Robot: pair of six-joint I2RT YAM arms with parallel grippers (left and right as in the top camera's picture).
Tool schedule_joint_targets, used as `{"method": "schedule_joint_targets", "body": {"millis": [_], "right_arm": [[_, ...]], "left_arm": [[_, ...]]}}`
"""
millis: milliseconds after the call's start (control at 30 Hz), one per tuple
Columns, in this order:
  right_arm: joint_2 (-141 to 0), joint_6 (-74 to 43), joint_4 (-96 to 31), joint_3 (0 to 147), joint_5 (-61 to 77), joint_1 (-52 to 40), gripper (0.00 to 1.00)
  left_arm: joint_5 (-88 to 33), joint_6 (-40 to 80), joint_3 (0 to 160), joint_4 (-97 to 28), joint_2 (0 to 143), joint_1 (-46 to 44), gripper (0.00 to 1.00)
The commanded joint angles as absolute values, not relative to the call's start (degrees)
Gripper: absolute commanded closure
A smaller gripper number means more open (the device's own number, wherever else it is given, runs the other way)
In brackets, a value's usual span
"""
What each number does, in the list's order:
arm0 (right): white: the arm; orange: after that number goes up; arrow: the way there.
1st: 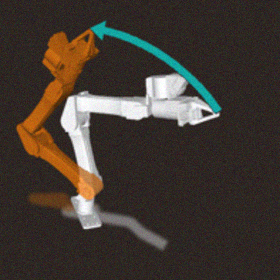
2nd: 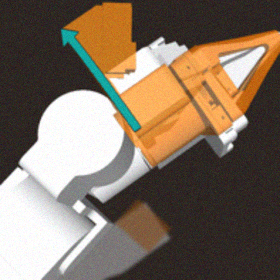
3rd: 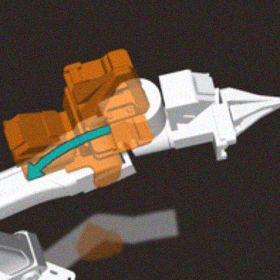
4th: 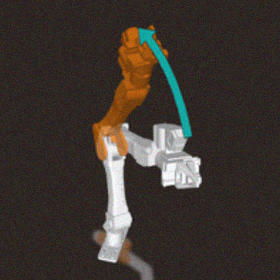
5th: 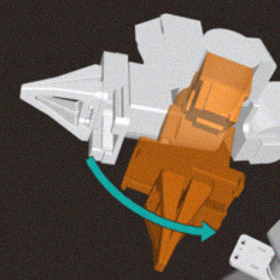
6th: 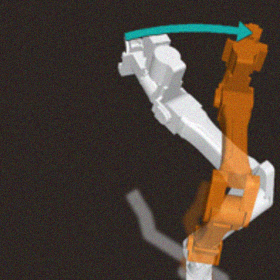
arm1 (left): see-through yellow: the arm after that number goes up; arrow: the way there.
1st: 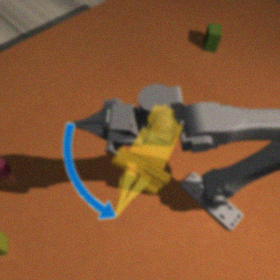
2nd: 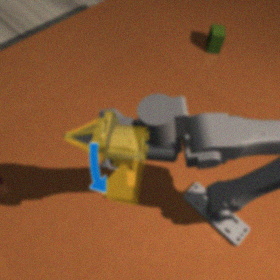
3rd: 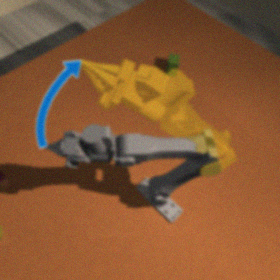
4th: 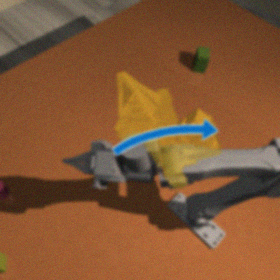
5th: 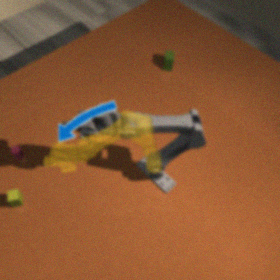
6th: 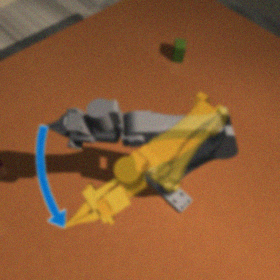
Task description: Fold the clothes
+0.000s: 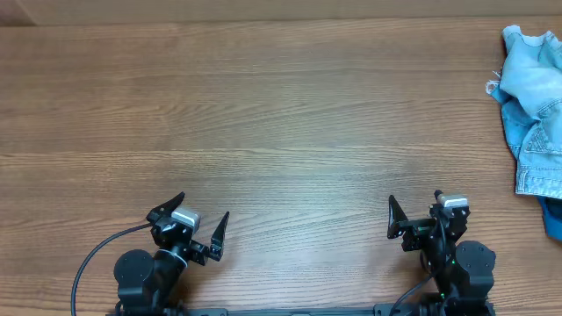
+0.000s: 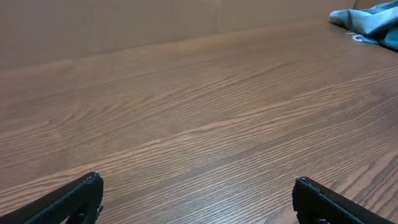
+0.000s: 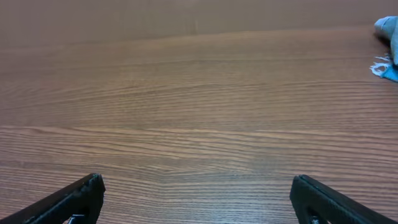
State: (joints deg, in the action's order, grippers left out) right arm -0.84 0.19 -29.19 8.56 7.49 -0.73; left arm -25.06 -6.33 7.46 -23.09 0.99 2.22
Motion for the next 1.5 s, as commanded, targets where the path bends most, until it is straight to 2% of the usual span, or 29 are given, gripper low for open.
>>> {"method": "schedule_joint_targets", "body": {"millis": [0, 1467], "right_arm": [[-0.2, 0.2, -29.0, 8.1, 7.8, -0.6, 0.00], [-0.2, 0.1, -29.0, 8.1, 7.8, -0.6, 0.00]], "left_arm": [[-24.9, -6.0, 6.8, -22.9, 0.3, 1.8, 0.00], [-24.9, -6.0, 6.8, -22.9, 1.5, 1.8, 0.00]]}}
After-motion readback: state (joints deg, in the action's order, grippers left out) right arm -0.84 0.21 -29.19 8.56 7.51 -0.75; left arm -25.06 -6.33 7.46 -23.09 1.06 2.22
